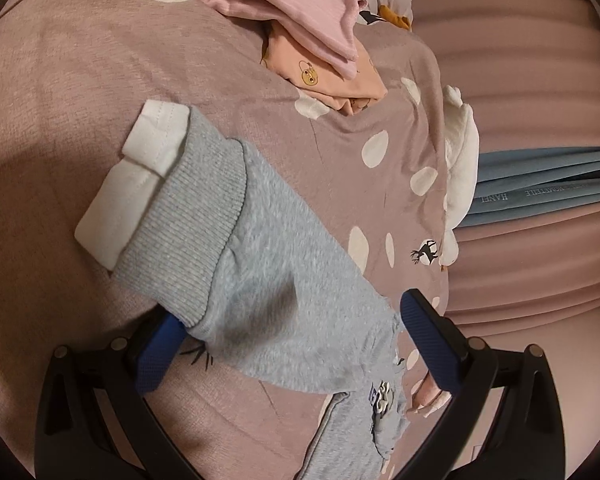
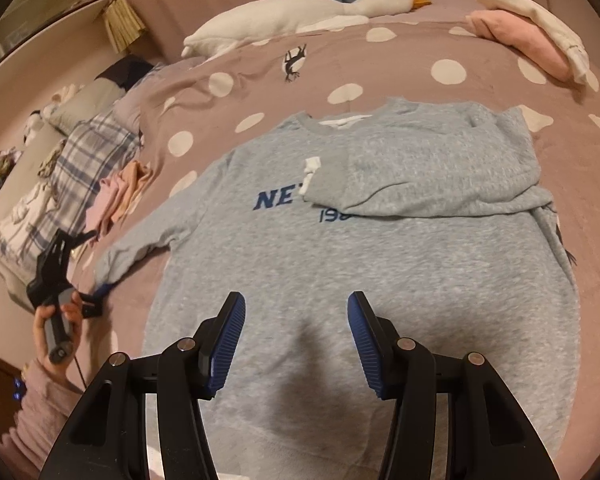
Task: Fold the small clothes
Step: 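Grasp the other sleeve cuff with the left tool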
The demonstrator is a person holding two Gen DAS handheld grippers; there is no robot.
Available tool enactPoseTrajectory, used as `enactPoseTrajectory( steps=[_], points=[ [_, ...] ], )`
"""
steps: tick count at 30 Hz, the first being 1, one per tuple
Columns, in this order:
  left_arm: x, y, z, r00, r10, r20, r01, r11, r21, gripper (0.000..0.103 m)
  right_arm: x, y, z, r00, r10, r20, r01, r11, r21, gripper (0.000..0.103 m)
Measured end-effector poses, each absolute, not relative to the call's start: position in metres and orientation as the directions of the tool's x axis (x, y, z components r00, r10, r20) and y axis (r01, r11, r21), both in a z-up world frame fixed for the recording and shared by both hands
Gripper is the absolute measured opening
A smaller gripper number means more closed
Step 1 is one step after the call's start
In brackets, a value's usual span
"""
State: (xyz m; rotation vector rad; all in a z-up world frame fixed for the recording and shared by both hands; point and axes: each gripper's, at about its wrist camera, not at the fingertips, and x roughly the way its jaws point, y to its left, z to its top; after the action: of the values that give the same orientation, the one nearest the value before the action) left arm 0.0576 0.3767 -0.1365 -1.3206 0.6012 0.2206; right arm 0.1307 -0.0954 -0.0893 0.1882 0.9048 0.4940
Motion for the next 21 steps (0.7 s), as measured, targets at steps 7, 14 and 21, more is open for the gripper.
enactPoseTrajectory(
  steps=[7,14,21],
  points=[
    [0.057,0.374,-0.136,0.793,-0.143,-0.592,-0.536,0.299,-0.79,0.079,0.126,-0.086,-0.089,0.507,0.495,-0.705,-0.347,0.866,0.359,0.053],
    [0.049,0.379,-0.145,0.759,-0.129,-0.639,-0.577,0.321,-0.751,0.036,0.125,-0.078,-0.094,0.488,0.497,-0.717,-0.339,0.865,0.369,0.053],
    [0.041,0.39,-0.158,0.757,-0.152,-0.636,-0.577,0.301,-0.759,0.017,0.122,-0.071,-0.094,0.479,0.491,-0.728,-0.345,0.868,0.358,0.053]
  ],
)
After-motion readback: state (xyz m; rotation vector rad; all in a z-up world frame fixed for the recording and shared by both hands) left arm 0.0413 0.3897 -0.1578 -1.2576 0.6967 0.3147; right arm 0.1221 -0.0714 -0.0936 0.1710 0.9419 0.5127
